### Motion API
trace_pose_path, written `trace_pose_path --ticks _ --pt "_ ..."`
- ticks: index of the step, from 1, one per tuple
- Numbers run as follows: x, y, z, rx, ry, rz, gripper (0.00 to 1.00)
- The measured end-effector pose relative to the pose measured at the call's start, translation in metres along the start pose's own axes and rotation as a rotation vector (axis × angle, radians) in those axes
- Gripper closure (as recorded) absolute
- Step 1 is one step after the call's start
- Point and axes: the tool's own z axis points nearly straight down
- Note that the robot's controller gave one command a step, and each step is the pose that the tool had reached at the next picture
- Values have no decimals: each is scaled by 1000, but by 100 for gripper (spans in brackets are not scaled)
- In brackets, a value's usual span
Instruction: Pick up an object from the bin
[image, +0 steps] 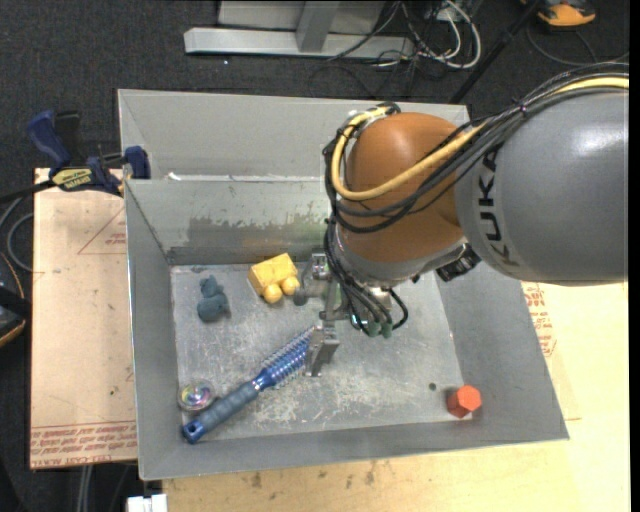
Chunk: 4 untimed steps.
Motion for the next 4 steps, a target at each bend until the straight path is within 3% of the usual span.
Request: trace_pose_path --ticks 1,2,3,4 --pt "27 5 146 -4 -12 90 0" --pt "-8 -16 123 0 -12 -215 0" --pt "-7 -17 123 1 -8 -215 100" --pt "-11 -38 4 1 -17 -207 100"
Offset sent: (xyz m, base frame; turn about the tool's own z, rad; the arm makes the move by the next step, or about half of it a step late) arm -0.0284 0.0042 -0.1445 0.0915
